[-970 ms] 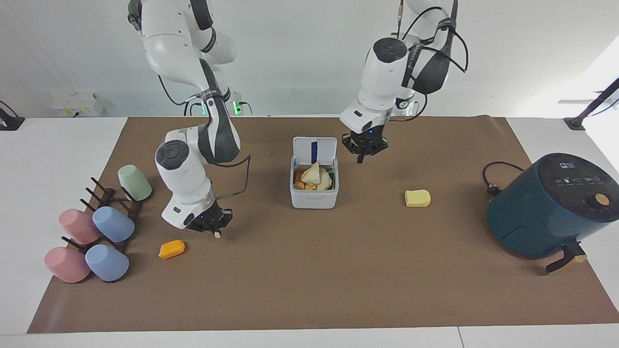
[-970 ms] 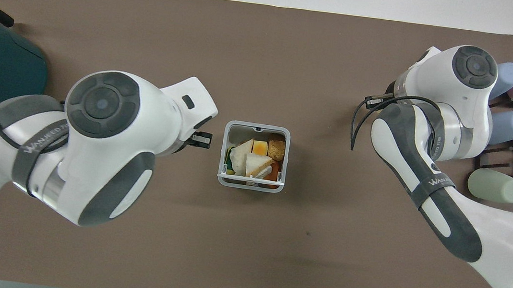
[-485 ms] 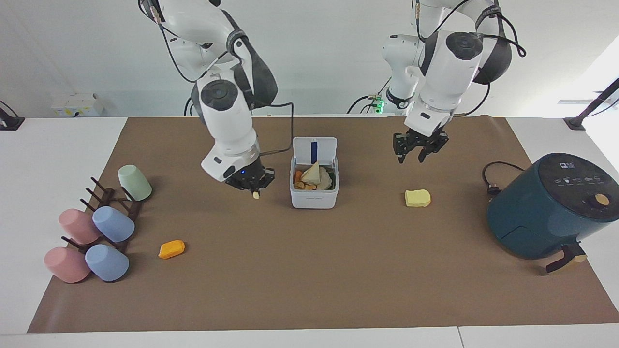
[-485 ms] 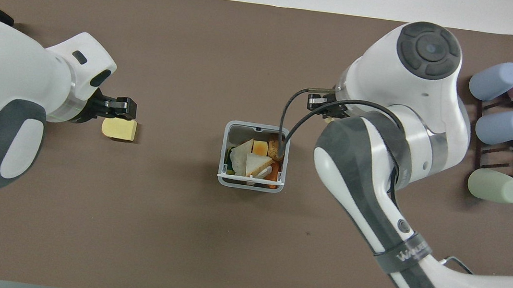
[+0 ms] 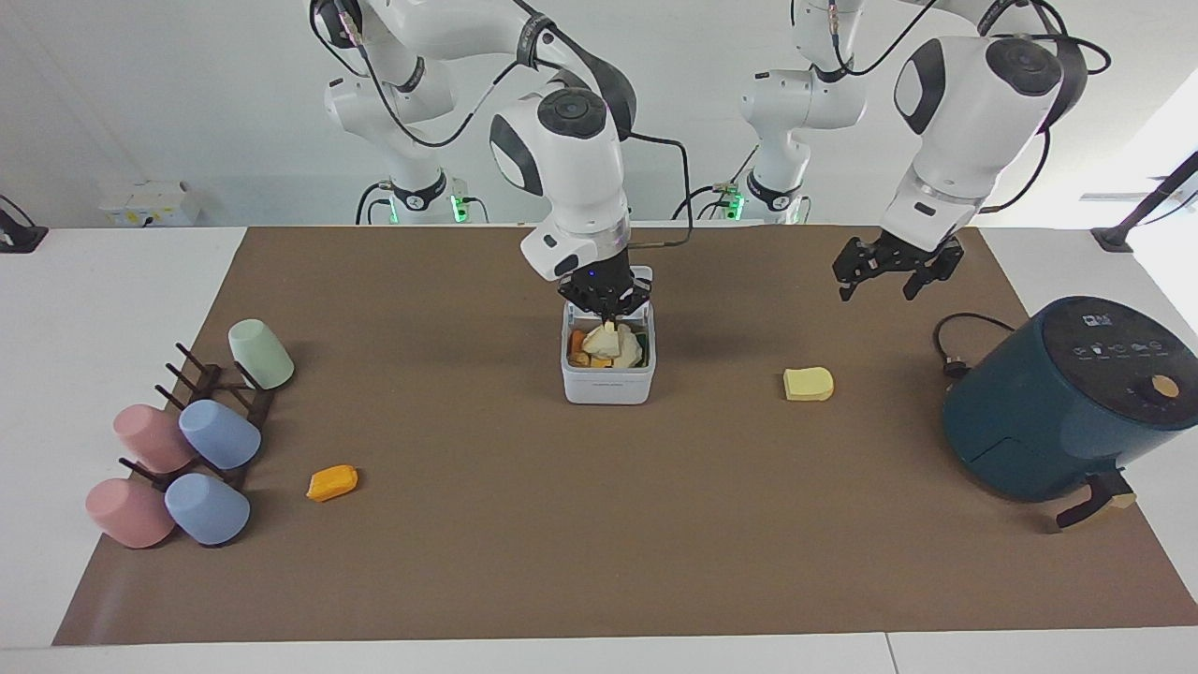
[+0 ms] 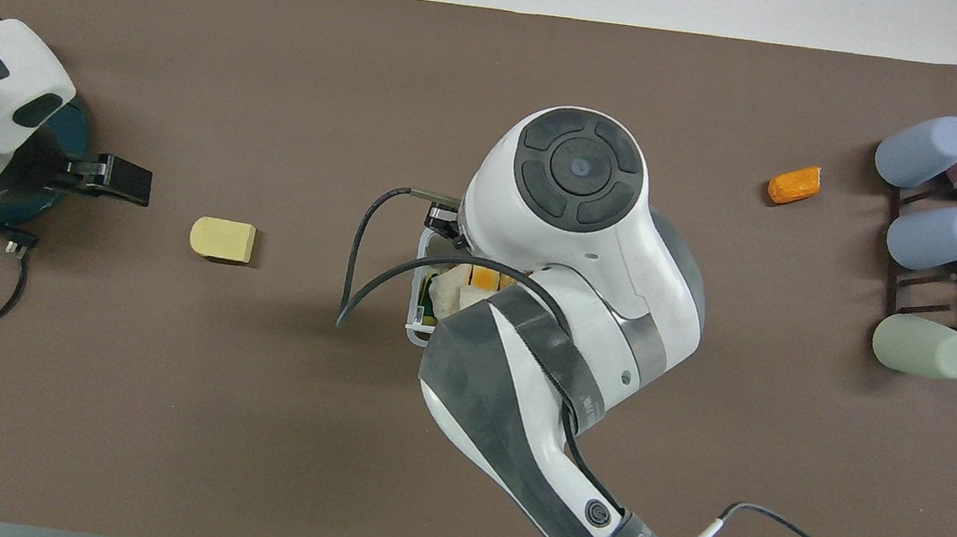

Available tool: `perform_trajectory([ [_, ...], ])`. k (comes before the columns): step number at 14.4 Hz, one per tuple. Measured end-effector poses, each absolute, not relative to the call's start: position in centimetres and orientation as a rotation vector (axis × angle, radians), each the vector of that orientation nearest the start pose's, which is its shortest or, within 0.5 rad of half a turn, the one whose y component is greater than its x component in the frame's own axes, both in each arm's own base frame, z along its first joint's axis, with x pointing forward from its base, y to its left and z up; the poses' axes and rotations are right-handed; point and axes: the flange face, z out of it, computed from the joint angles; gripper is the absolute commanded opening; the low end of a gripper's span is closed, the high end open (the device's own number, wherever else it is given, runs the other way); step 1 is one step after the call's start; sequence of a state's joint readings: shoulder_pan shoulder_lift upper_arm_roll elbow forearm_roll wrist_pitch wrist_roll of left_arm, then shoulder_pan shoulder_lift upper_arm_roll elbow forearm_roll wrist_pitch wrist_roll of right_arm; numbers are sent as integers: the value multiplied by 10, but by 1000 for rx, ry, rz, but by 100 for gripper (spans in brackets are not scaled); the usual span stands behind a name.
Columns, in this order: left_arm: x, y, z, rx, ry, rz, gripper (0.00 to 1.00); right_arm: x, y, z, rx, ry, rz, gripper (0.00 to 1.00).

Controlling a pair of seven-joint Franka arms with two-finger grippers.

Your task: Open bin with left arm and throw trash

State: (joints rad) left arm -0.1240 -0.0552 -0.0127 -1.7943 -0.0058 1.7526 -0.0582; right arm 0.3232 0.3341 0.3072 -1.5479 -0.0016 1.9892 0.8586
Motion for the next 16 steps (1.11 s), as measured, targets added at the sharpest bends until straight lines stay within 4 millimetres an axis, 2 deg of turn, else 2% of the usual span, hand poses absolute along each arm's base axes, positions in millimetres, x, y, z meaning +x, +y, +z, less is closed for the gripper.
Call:
perform_trajectory([
  [1,541,-66,577,-3145,126,-14,100,554,374,466,-2961,373,-37,47],
  [3,540,-54,602,-3145,124,-12,100,545,378,445,-2971,363,-13,70],
  [5,539,-51,618,-3145,118,-8,100,532,381,433,-2956,399,57,100],
  [7,544,-52,624,-3145,119,-20,100,526,381,434,-2940,435,87,100],
  [10,562,-56,602,-3146,127,-16,100,525,379,439,-2935,443,79,100],
  [13,589,-67,555,-3146,150,-5,100,525,379,439,-2934,443,78,100],
  [16,602,-74,491,-3147,162,10,100,525,380,439,-2931,442,73,100],
])
